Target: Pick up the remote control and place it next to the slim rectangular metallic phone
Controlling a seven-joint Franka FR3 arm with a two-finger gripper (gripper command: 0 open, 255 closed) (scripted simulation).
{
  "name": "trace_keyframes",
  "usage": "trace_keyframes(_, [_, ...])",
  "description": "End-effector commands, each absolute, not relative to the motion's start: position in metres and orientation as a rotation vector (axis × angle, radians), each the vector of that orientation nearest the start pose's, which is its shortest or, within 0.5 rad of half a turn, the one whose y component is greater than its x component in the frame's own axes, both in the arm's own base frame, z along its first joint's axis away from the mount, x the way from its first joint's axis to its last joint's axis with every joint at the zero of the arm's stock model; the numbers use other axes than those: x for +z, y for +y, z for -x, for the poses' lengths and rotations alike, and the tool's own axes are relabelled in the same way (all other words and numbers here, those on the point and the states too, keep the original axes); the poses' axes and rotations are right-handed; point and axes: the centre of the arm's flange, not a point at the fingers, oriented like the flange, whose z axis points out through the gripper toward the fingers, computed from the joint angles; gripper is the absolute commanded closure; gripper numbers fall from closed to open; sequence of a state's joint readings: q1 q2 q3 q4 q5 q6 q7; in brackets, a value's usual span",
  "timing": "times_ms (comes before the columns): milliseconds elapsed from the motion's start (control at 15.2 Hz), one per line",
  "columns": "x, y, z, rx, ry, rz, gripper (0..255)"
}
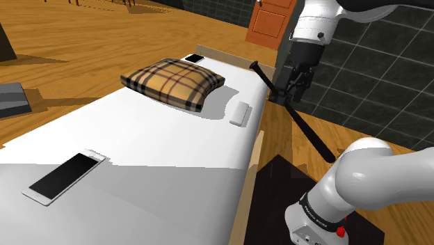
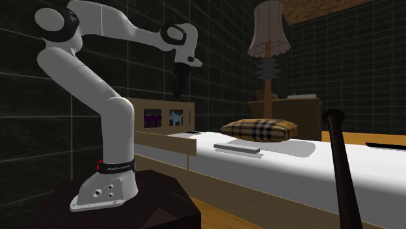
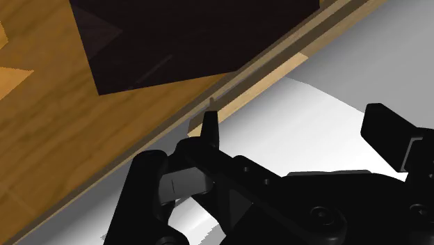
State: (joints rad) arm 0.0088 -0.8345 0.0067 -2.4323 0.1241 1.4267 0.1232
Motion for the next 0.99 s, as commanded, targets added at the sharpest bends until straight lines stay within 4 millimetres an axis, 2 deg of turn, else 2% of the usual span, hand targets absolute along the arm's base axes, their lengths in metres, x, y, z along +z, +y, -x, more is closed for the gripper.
trace_keyframes(0, [0.559,0.019,-0.276,0.271,0.156,3.019,0])
trace_keyframes(462, [0.504,0.002,-0.338,0.202,0.489,3.011,0])
trace_keyframes(924, [0.452,-0.03,-0.396,0.131,0.82,2.966,0])
